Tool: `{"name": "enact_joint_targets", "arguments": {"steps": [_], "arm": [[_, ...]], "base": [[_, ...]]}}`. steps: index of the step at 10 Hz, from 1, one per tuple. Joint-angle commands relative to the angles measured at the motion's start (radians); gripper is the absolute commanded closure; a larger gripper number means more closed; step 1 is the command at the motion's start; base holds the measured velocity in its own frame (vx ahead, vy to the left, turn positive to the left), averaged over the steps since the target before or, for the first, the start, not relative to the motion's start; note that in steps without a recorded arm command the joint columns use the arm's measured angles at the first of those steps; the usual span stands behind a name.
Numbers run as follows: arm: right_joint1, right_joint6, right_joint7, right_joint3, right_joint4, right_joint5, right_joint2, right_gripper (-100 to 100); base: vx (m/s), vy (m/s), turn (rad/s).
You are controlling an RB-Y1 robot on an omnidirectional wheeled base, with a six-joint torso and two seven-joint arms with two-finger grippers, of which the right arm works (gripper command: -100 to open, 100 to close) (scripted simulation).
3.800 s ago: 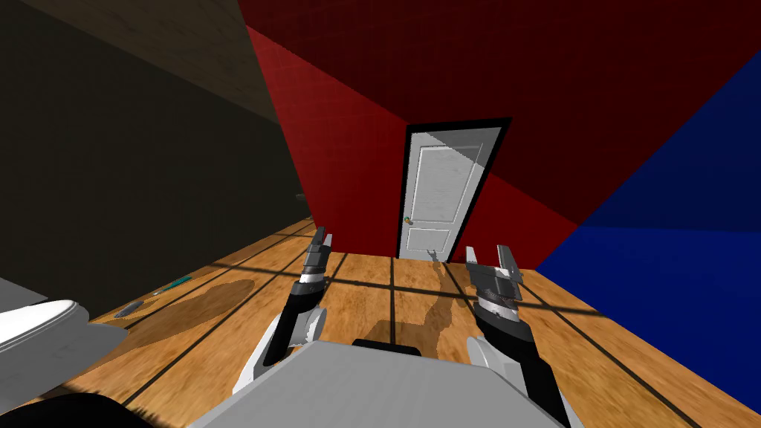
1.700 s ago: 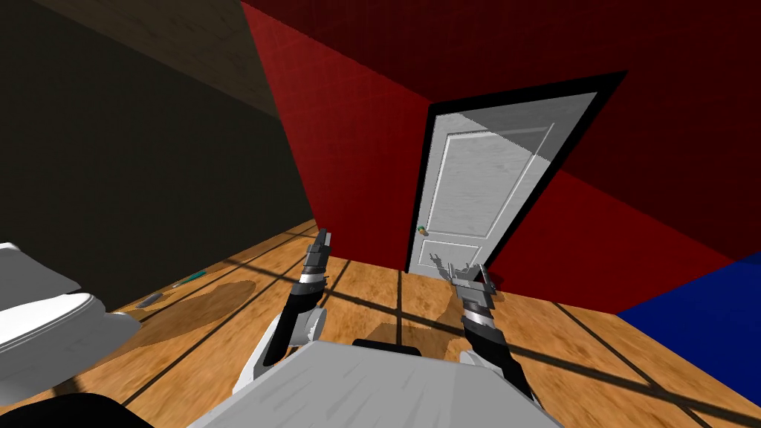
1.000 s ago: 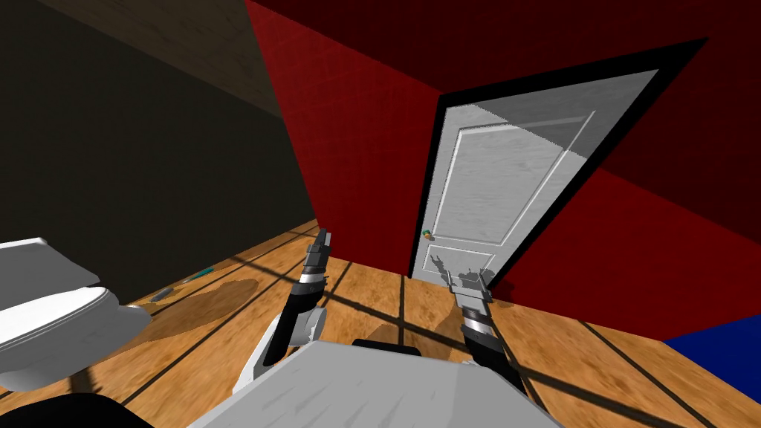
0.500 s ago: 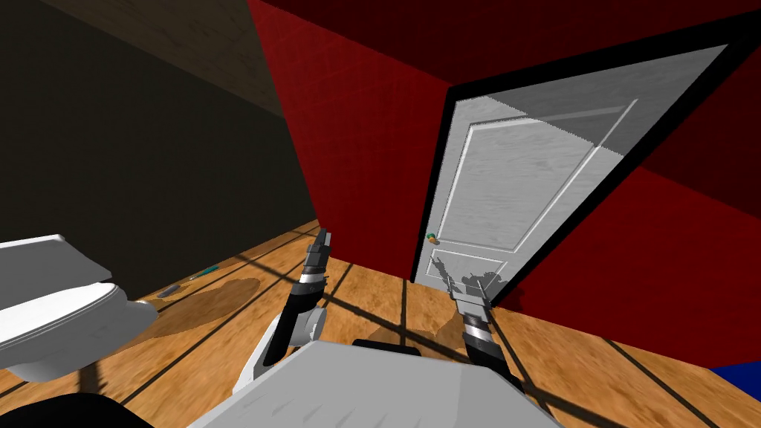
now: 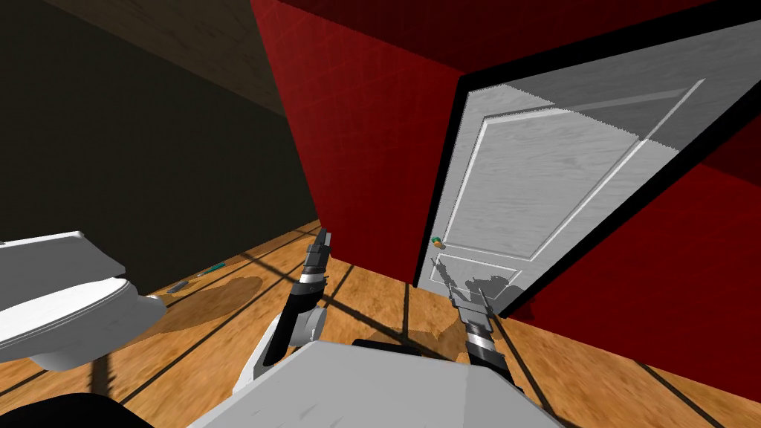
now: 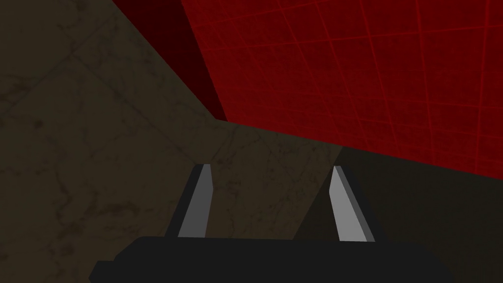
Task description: Pull the door open
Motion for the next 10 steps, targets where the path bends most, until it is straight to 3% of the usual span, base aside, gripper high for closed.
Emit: {"name": "enact_joint_targets", "arguments": {"steps": [1, 10], "arm": [[-0.004, -0.010, -0.036, 0.010, 0.032, -0.020, -0.009, -100], [-0.017, -0.070, -0.227, 0.062, 0.202, -0.123, -0.070, -100]], "base": [[0.098, -0.012, 0.059], [0.099, -0.021, 0.058]]}}
